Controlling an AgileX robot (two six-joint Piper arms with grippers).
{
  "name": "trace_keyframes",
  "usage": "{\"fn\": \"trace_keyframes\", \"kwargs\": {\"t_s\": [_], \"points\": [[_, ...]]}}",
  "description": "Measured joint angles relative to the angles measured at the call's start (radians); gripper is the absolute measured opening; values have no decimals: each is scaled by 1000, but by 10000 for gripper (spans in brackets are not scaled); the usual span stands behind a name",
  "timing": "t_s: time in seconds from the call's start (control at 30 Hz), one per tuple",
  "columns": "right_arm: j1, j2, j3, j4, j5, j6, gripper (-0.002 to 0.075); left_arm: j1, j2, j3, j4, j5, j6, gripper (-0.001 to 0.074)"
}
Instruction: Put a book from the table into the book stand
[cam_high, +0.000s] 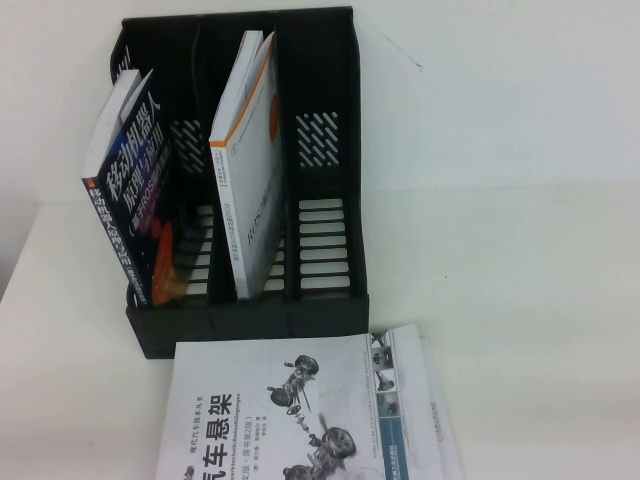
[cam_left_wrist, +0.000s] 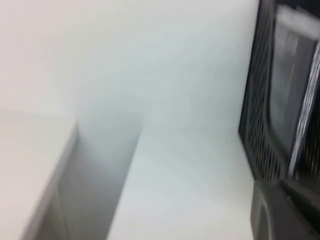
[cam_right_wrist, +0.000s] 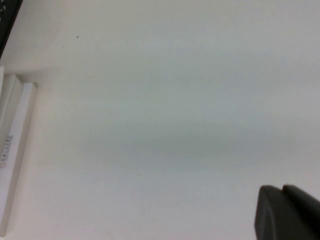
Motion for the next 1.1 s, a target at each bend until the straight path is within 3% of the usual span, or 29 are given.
{"fn": "trace_keyframes", "kwargs": {"t_s": [0.1, 0.33, 0.6, 1.1], "points": [[0, 0, 0, 0, 0, 0, -1, 0, -90, 87, -23, 8, 0, -2], [0, -2, 0, 2, 2, 0, -1, -2, -140, 95, -52, 139, 0, -2], [0, -4, 0, 2, 5, 0, -1, -76, -140, 92, -52, 223, 45, -2], [0, -4, 0, 2, 5, 0, -2, -83, -140, 91, -52, 235, 74, -2]]}}
